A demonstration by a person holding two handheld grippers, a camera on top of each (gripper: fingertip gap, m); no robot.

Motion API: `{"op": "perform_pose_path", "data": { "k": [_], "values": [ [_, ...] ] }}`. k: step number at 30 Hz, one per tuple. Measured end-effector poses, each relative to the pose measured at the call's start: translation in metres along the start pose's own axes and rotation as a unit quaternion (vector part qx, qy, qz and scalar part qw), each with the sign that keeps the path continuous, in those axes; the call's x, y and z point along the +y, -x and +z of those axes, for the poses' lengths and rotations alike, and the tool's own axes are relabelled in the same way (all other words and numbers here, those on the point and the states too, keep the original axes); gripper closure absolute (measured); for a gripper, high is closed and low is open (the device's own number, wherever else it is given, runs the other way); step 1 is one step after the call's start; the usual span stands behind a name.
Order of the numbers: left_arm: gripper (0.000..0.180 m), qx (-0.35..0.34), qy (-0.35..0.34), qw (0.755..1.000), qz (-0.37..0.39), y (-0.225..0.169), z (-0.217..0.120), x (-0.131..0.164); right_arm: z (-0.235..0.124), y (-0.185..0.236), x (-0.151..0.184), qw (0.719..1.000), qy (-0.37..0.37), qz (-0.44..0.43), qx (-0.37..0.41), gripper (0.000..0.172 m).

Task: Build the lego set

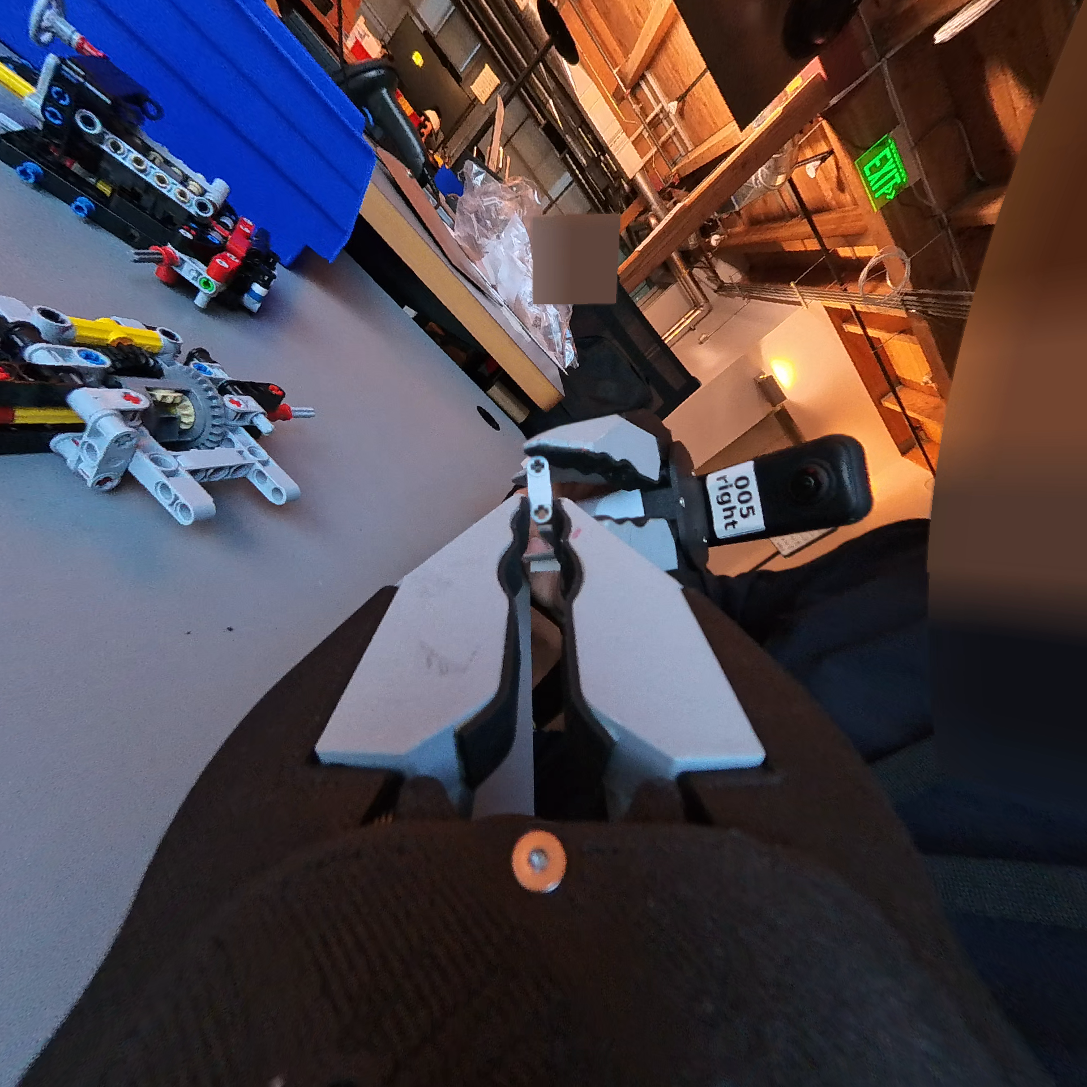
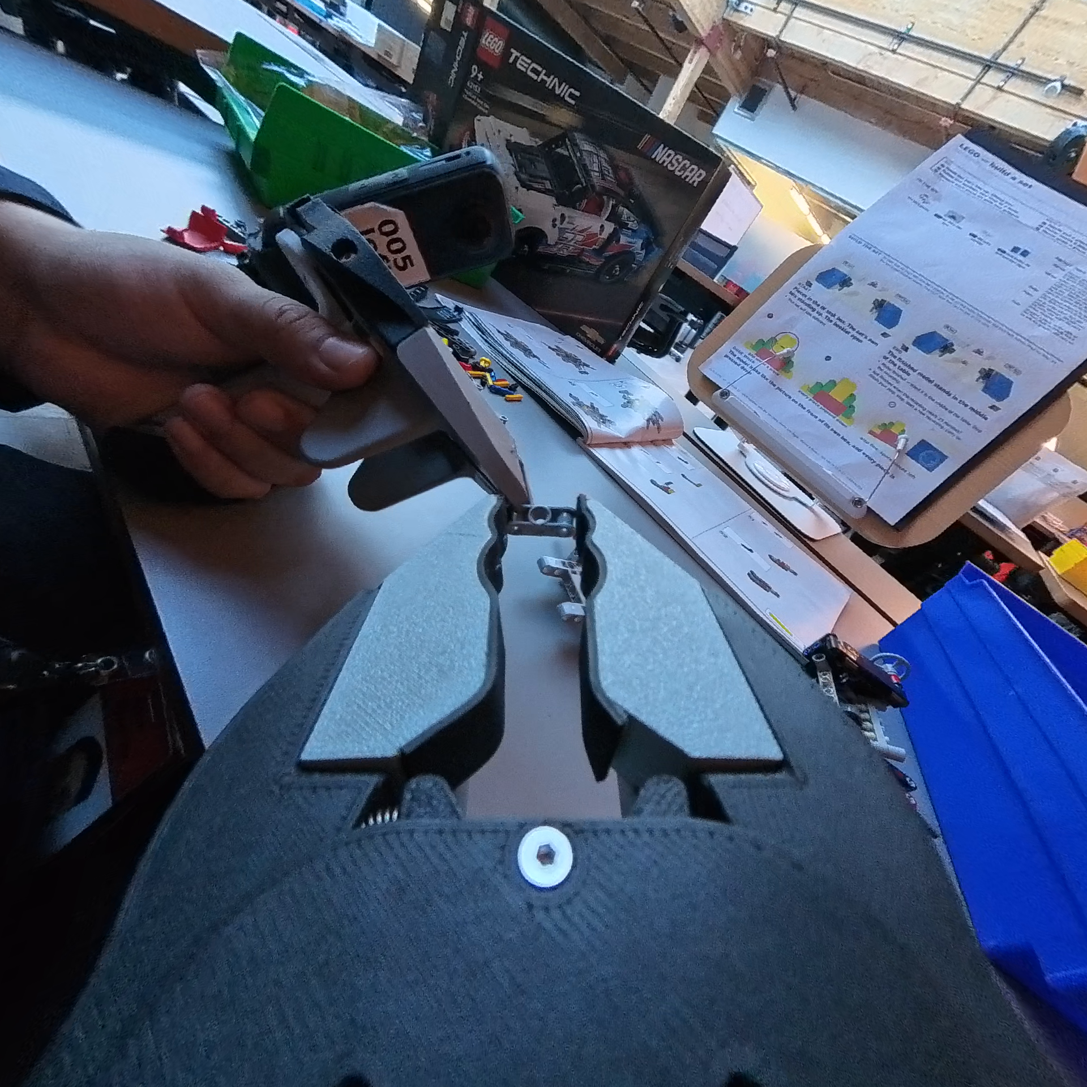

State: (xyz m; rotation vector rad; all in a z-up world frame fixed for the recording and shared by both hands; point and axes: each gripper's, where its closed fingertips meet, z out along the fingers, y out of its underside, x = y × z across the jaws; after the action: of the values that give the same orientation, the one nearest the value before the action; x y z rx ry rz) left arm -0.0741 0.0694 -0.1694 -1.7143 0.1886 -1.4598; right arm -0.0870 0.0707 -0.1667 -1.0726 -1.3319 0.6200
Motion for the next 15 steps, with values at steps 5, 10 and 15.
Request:
{"op": "perform_pose_path", "data": {
  "k": [5, 10, 15],
  "values": [
    [0.180, 0.006, -0.020, 1.000, -0.005, -0.001, -0.004, -0.005, -0.002, -0.009, 0.002, 1.000, 0.001, 0.017, 0.014, 0.152],
    [0.180, 0.002, -0.029, 1.000, 0.002, -0.001, -0.005, -0.006, -0.002, -0.022, 0.012, 0.999, 0.019, 0.040, 0.028, 0.152],
    [0.180, -0.006, -0.052, 0.999, 0.012, 0.001, -0.010, -0.012, -0.001, -0.027, 0.019, 0.998, 0.037, 0.043, 0.035, 0.152]
  ]
}}
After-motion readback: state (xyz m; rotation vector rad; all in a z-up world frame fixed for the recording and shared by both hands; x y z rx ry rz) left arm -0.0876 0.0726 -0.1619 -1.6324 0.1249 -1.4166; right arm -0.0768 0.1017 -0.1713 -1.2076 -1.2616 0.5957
